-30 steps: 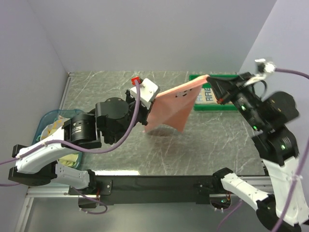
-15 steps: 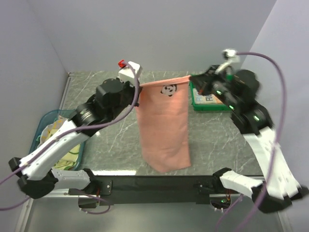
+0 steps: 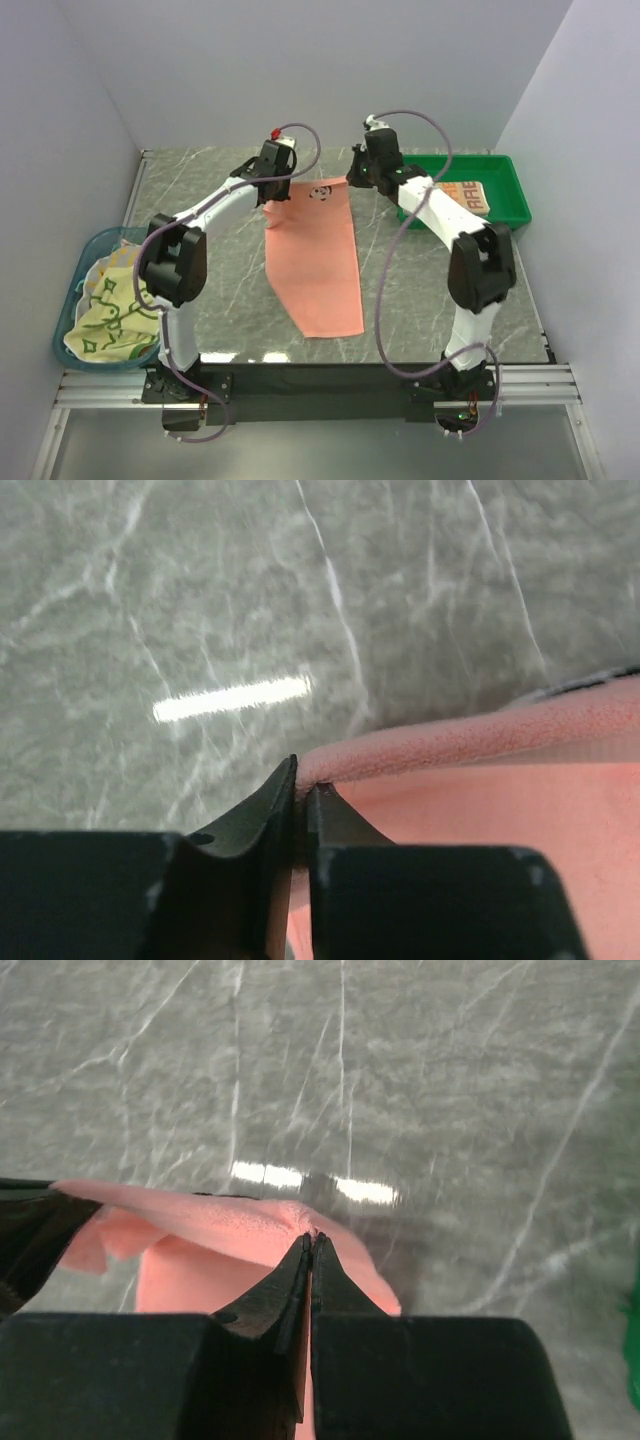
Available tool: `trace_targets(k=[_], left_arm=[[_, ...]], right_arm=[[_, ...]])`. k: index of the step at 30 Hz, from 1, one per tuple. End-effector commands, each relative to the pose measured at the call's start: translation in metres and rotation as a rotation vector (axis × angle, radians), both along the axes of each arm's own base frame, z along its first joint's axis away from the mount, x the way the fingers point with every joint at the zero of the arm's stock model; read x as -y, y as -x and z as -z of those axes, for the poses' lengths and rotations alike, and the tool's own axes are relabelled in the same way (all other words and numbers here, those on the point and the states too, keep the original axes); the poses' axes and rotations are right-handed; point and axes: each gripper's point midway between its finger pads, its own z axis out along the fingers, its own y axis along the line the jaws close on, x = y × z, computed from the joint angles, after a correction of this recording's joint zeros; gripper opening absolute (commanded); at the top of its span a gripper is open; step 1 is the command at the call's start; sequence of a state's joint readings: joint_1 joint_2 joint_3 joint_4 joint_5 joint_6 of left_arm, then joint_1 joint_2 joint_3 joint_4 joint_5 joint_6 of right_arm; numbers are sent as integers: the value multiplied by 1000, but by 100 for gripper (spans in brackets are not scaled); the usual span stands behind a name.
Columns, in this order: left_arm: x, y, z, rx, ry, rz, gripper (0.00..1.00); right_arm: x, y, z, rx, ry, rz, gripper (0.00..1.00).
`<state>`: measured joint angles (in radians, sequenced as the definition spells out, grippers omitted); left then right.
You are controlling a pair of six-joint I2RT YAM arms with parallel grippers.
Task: Fold and stack the towels
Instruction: Flatten out the crumpled towel
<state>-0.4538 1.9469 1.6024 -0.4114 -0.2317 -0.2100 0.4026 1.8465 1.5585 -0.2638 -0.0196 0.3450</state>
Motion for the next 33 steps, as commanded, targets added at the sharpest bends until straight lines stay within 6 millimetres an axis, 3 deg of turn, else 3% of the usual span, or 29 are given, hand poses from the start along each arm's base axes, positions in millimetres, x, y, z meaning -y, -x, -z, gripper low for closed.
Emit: trace_targets(k=[1,2,3,4,5,6,7,8,9,10,11,12,14,16,17,19,20,22,23,25,26,27,30,33], left_arm=[[-9,-44,-59,166,45,-52,15],[-10,-55,-56,172,41,-67,16],[-11,-61,-55,173,45,-74,17],[-11,-67,-53,174,47,-78,24],[-14,-78,-53,185,49,-92,29],[-16,-82,-52,192,53,-112,39],[-20,-88,-54,203,55,-129,59],[-32,-96,-59,228,49,-187,74],[-39,-100,-62,242,44,-217,74],[-47,-103,-65,251,40,-247,84],[-62,-106,-74,267,39,-297,89],[-70,-106,-79,270,61,-339,93],[-82,-101,-91,268,111,-377,99],[-78,-90,-96,257,144,-359,99],[-77,-78,-100,242,184,-372,99],[-71,-53,-90,151,231,-362,98],[-70,-33,-83,104,277,-387,97],[-62,-3,-66,16,340,-377,95],[-64,29,-49,-37,370,-400,95],[-65,57,-38,-57,414,-401,92],[-70,85,-28,-87,428,-405,92],[-74,96,-26,-90,421,-408,92],[-104,130,-21,-97,343,-450,95],[-137,148,-24,-85,267,-501,97]], right_arm=[[14,-56,-58,209,-45,103,0],[14,-65,-65,227,-51,112,0],[13,-73,-46,195,-42,117,2],[11,-78,-41,186,-44,117,13],[12,-87,-52,204,-50,129,20],[13,-90,-34,160,-30,137,30],[14,-93,-33,151,-23,142,44],[17,-95,-37,144,-13,156,50],[18,-95,-41,146,-10,161,54],[17,-93,-48,153,-14,162,59],[19,-89,-44,143,-10,162,60],[22,-83,-60,166,-21,159,62],[26,-66,-68,168,-18,154,62],[24,-48,-67,142,-33,120,62],[24,-31,-64,118,-37,101,61],[15,-7,-56,72,-58,45,58],[11,16,-43,33,-57,10,56],[1,42,-30,-6,-58,-44,51],[-10,70,-16,-46,-54,-107,48],[-24,101,-2,-70,-18,-187,45],[-26,123,10,-87,10,-224,44],[-45,148,18,-88,45,-305,44],[-70,200,38,-69,155,-432,46],[-83,226,53,-35,272,-481,47]])
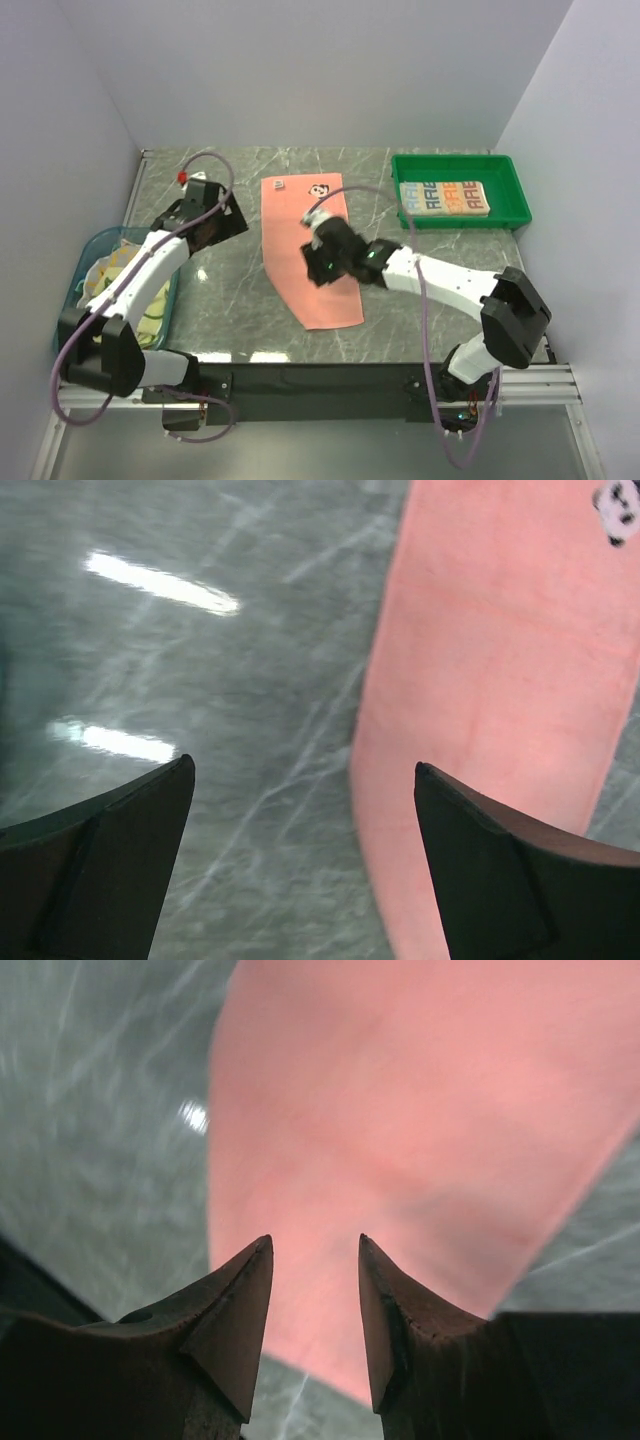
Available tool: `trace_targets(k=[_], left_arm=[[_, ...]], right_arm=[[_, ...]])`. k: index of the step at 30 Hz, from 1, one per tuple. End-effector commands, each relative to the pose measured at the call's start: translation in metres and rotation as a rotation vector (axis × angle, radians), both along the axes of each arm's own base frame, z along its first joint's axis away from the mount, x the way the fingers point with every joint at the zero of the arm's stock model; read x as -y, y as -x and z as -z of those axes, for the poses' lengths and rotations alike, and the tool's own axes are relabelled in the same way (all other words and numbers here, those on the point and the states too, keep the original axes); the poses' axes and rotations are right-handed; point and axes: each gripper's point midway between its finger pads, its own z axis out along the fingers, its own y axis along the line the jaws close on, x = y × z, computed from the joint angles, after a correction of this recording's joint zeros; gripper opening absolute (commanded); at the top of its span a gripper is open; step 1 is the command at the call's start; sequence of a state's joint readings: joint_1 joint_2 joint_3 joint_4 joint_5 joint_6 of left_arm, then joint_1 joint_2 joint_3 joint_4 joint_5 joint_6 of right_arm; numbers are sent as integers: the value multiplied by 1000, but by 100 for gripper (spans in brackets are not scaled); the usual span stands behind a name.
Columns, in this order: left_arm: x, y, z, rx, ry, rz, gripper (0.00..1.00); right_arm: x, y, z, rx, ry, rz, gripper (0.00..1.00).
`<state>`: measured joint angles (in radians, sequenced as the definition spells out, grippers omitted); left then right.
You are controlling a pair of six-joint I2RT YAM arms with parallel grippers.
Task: Fold and stack the towels
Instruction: Flatten out the crumpled towel
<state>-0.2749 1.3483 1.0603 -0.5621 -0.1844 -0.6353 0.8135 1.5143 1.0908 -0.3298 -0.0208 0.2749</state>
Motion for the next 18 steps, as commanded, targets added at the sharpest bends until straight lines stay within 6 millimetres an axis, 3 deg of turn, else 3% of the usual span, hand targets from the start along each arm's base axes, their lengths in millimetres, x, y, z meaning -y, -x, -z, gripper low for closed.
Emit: trace_targets(k=[1,3,4,6,13,18], left_arm=[[-35,14,-18,39,-56,-73,97],[-57,21,-18,49,-115,-117,97],[-63,24,-25,81,-119,-131,97],[-73,29,-21,93,-142,-147,97],[-93,38,-20,137,-185,-218,97],[-94,40,-24,159,-175,-222,97]], right_arm=[[-18,29,-2,129,102,-95,48],[-26,35,12,144,174,-104,48],[-35,46,15,157,201,-136,48],[-48,50,26,181,287,-167,48],[-92,61,42,309,476,-238,44],[-99,59,69,327,603,-255,44]])
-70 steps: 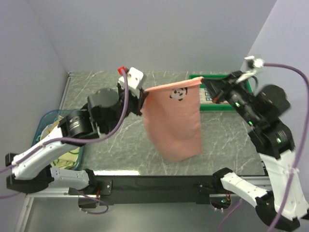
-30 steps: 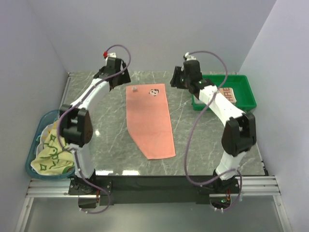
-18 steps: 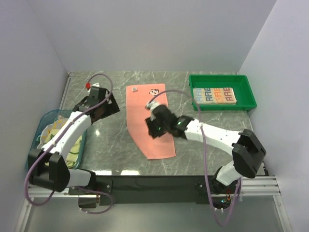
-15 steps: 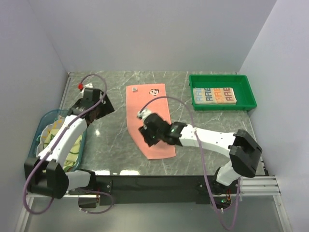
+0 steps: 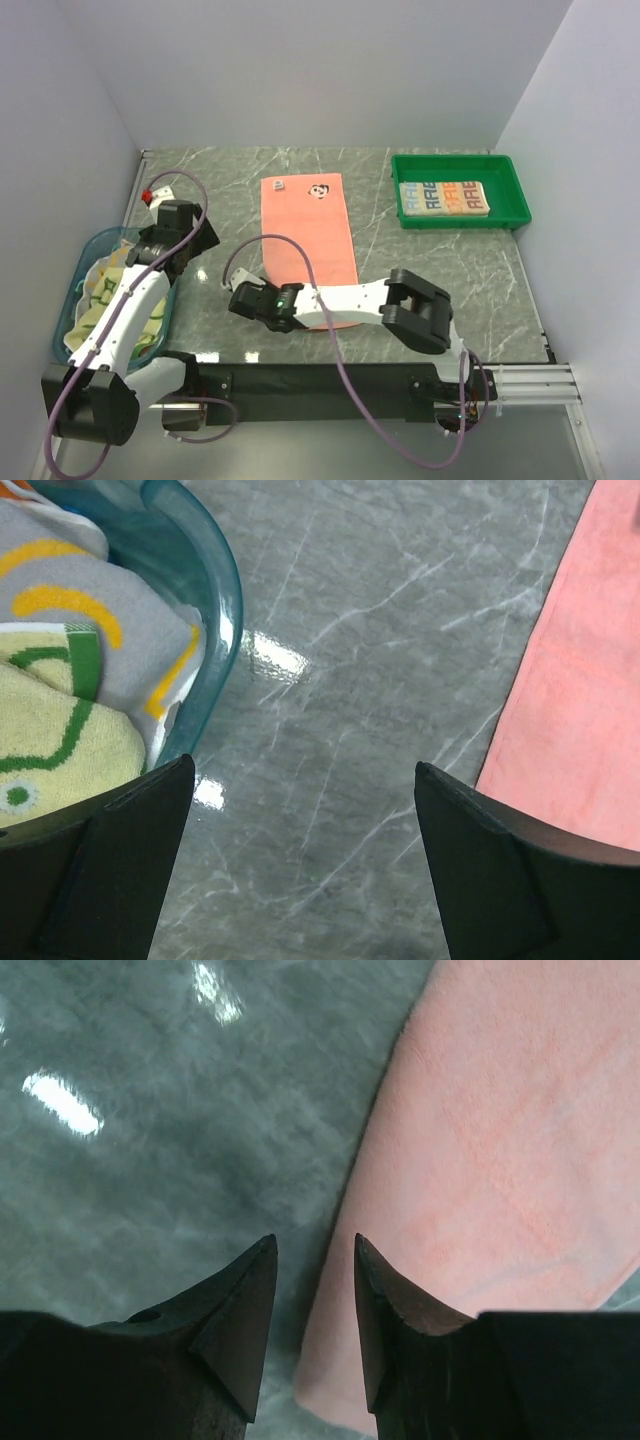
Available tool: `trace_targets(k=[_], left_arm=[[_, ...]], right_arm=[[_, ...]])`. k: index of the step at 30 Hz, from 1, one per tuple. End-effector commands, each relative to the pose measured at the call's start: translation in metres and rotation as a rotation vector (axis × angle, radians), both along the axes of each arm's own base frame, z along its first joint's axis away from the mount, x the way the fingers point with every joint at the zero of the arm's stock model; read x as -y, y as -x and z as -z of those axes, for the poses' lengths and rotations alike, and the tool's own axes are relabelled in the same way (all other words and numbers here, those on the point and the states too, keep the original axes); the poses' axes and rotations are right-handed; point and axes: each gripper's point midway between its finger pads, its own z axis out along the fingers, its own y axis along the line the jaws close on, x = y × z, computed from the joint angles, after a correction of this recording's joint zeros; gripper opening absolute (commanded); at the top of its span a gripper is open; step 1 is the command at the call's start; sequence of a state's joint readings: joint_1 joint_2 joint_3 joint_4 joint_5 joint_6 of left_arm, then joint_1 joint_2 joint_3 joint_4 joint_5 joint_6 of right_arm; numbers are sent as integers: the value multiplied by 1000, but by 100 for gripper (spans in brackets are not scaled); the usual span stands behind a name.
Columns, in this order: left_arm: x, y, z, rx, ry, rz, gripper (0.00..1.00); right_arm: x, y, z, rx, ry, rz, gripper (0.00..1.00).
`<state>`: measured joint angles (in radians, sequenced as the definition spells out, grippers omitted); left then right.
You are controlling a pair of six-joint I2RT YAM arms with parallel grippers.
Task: Fold and stack the towels
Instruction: Flatten out the crumpled towel
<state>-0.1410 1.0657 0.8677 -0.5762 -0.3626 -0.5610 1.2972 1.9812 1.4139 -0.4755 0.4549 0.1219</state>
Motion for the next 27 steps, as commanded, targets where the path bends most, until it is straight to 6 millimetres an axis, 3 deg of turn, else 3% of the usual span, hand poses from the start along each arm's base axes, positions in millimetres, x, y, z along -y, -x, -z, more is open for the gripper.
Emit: trace_targets(k=[1,8,14,17,19,20,24,26,27], left_arm=[[-6,-4,-15,74,-16,-12,96],[-5,-5,-17,82,-9,-2,96],[-5,-5,-19,89,-5,-1,96],[-5,-5,-19,89,-6,-2,95],[-6,-4,-17,86,-6,-4,95],[-6,-5,-18,87,-6,-2,95],[-5,-4,-15,79,-4,4,95],[-4,-5,-15,78,-4,6,95],[-3,-5,-14,76,0,10,95]], right_arm=[[3,-19,-4,99,85,37,43],[6,-26,20,136,180,55,42],[15,-35,26,199,236,73,38],[17,-36,31,211,260,76,22],[18,-36,30,211,256,79,5],[15,-33,24,199,229,73,1],[4,-31,-7,76,5,82,0],[20,-47,-26,-10,-128,133,0],[14,-48,-30,-101,-234,131,0]])
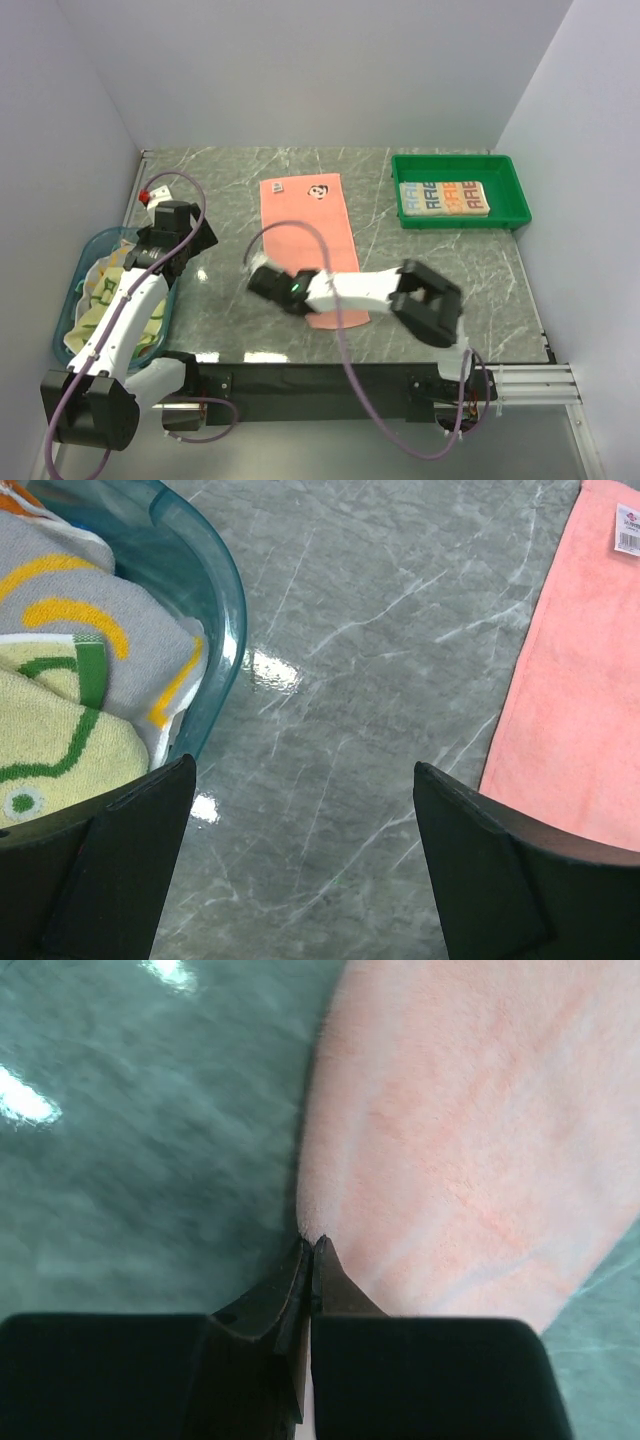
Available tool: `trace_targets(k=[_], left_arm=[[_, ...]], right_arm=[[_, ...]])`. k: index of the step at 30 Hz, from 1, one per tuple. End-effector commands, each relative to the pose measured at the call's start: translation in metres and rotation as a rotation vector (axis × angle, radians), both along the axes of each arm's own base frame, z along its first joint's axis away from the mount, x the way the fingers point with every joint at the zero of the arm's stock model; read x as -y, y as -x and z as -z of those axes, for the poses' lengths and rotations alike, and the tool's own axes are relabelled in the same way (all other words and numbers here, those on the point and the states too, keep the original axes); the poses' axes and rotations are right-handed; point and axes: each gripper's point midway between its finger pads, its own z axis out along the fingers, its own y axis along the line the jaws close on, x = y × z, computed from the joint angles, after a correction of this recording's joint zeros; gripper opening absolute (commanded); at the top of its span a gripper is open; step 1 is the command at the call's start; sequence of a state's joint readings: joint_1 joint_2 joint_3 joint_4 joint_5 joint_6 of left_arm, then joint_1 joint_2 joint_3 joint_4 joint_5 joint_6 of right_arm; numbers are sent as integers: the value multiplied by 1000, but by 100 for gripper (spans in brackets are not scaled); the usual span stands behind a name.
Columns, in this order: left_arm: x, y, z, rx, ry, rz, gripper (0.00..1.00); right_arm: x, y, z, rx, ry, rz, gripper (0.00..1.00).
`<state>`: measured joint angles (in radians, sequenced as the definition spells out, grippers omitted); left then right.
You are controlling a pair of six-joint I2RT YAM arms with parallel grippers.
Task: Fold and stack the towels
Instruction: Flatten out the crumpled towel
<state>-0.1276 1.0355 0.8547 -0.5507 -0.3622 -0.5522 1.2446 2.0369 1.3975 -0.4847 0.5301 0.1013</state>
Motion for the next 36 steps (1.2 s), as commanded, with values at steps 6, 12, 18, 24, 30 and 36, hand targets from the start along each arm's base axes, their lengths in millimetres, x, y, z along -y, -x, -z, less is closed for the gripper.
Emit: trace_targets(k=[6,12,18,24,30,36], left_arm=[[2,-5,-6,35,2,26,95],[2,-4,-3,24,1,28,95],[3,-5,-1,17,4,33,95],[4,-6,-2,18,5,36,95],[3,-6,0,14,2,31,94],[3,-6,-1,15,5,34,94]], right_arm=[[45,-70,-54,-277,-602,234,6],[81,-89,-35,-325,-649,349,23],[104,-94,-66,-153,-594,369,39],[102,-82,-91,20,-420,314,54],[71,-62,-61,45,-234,309,63],[54,-56,-38,106,-89,317,63]])
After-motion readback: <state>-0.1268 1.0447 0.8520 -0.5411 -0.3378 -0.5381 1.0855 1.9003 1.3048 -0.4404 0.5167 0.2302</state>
